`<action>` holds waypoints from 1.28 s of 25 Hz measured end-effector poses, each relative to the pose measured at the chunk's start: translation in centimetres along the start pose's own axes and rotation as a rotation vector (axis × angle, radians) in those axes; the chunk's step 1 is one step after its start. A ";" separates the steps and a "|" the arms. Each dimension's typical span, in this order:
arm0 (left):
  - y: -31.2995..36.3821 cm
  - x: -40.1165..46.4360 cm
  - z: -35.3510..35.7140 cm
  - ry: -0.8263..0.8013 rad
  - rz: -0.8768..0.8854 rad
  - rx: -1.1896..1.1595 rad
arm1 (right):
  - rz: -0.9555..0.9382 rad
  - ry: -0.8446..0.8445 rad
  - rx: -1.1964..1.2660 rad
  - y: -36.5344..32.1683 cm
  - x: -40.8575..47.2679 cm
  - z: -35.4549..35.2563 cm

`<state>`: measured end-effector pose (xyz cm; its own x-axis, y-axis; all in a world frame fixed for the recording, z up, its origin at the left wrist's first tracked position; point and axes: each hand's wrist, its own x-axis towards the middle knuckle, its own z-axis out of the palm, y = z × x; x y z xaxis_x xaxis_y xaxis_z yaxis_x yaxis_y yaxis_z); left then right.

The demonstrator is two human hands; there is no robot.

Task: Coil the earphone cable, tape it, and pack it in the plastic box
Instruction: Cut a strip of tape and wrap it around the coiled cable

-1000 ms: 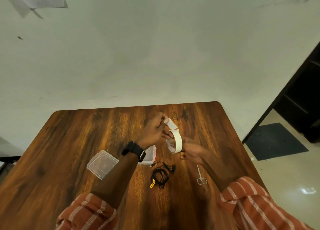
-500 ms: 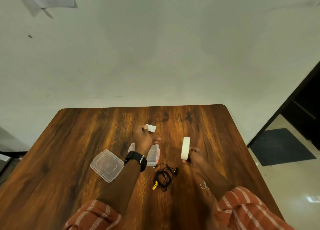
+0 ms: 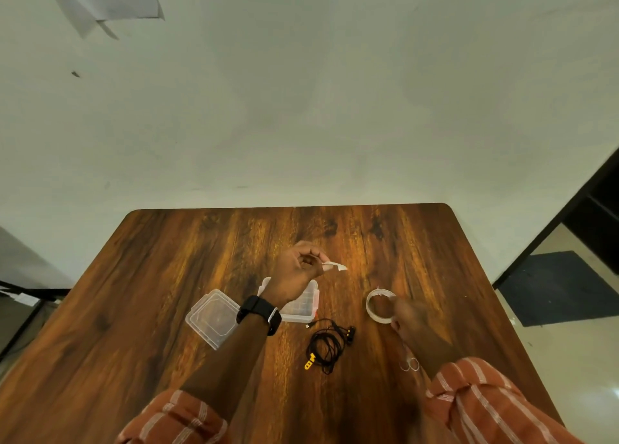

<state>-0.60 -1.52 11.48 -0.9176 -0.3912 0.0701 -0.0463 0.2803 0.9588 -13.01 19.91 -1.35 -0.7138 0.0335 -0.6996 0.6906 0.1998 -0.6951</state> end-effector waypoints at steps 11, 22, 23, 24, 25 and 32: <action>2.1 0.8 0.2 -0.215 0.074 0.123 | 0.102 -0.940 0.001 -7.4 -9.0 1.3; -11.0 -8.2 2.5 -0.483 0.243 0.965 | 0.164 -0.367 0.180 -0.1 -6.7 -1.6; -12.2 -8.9 2.6 -0.538 0.267 1.035 | 0.191 -0.342 0.188 0.9 -6.8 -1.9; -13.5 -9.4 2.7 -0.573 0.298 1.111 | 0.209 -0.326 0.192 1.8 -7.0 -2.1; -14.5 -9.5 2.8 -0.600 0.312 1.190 | 0.221 -0.315 0.193 2.6 -7.2 -2.3; -17.1 -8.8 4.9 -0.635 0.464 1.366 | 0.236 -0.232 0.259 5.4 -7.8 -3.3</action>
<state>6.36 1.44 -6.84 -0.9457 0.2684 -0.1835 0.2896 0.9519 -0.0998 -4.15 23.92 0.90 -0.5073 -0.1789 -0.8430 0.8599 -0.0411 -0.5087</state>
